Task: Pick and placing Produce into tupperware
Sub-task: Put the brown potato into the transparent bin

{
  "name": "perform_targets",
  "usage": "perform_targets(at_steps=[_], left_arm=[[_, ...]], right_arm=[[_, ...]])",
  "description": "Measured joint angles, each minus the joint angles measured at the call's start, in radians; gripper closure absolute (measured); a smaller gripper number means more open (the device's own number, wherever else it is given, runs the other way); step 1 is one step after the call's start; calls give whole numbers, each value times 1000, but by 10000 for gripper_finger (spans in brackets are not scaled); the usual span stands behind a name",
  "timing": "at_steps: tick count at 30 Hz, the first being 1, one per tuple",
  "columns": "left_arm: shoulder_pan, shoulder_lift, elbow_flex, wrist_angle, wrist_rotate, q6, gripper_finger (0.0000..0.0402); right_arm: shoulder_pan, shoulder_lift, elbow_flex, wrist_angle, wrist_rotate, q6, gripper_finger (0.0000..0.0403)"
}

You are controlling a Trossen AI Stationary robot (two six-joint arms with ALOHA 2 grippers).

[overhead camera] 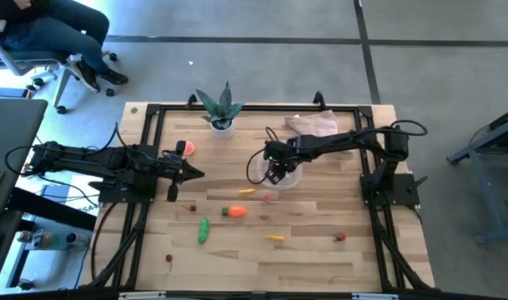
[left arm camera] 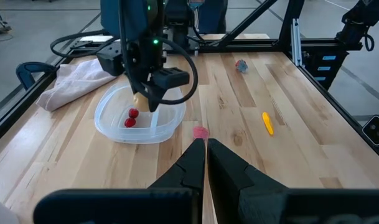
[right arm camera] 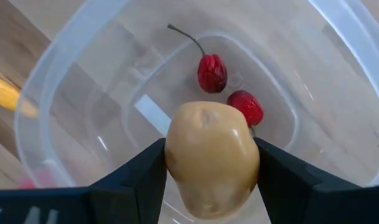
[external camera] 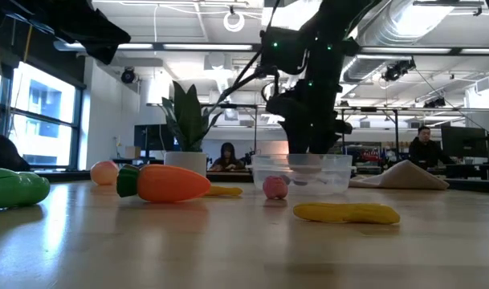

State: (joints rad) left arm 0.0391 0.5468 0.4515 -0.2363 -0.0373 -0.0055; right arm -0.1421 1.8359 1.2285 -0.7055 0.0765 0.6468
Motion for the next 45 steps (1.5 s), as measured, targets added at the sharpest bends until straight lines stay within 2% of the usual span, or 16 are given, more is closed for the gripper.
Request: perform_targets(at_steps=[8, 45], left_arm=[[0, 0, 0, 0, 0, 0, 394], [0, 0, 0, 0, 0, 0, 394]], right_arm=[[0, 33, -1, -1, -22, -2, 204], [1, 32, -1, 27, -13, -27, 200]])
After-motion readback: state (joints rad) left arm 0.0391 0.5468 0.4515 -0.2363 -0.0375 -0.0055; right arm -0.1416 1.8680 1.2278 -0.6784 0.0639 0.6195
